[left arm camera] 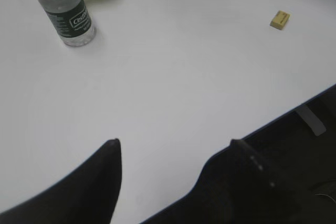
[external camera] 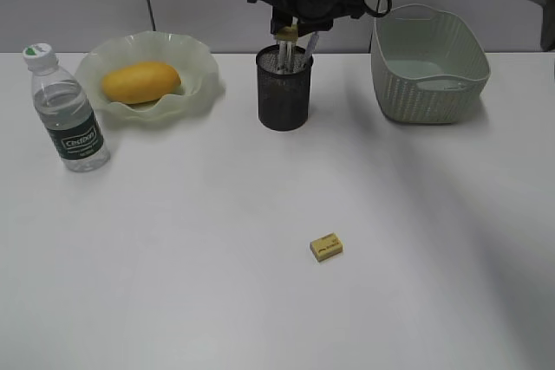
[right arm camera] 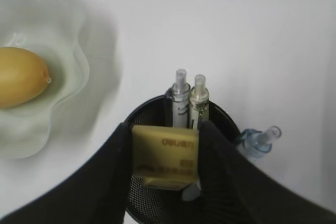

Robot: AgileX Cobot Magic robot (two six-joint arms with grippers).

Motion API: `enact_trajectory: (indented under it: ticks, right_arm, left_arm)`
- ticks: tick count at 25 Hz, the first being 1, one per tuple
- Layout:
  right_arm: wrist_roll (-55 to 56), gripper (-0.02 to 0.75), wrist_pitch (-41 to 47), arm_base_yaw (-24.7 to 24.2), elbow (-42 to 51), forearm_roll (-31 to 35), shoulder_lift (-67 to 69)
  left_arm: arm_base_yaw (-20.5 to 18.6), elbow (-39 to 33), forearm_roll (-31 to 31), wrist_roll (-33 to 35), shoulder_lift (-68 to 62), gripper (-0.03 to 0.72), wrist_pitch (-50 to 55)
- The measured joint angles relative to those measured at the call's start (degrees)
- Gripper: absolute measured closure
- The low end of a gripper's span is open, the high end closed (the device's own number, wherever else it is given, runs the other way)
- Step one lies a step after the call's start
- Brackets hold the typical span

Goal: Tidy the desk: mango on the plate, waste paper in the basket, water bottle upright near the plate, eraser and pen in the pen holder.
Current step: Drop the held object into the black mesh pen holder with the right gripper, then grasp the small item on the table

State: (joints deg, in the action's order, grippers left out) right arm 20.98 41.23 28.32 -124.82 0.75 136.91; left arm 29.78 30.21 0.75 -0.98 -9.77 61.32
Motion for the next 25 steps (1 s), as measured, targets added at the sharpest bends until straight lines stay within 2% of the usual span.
enact_trajectory:
  ticks: [5,7,11,13,25]
  right_arm:
    - [-0.86,0.413,1.93,0.01,0.0,0.05,1.15]
    - [-2.09,0.366,1.93,0.06,0.0,0.17,1.15]
    - [-4.07,0.222,1.93,0.07,0.0,2.39,1.15]
    - [-5.39,0.191,2.06,0.07,0.0,3.89,1.15]
    - [-10.96,0.174,14.38,0.12,-1.29,4.45,-6.33]
  left_arm:
    - [0.0,0.0,0.0,0.0,0.0,0.207,0.0]
    - [0.0,0.0,0.0,0.0,0.0,0.207,0.0]
    - [0.0,0.0,0.0,0.0,0.0,0.207,0.0]
    - [0.0,0.0,0.0,0.0,0.0,0.207,0.0]
    - [0.0,0.0,0.0,0.0,0.0,0.207,0.0]
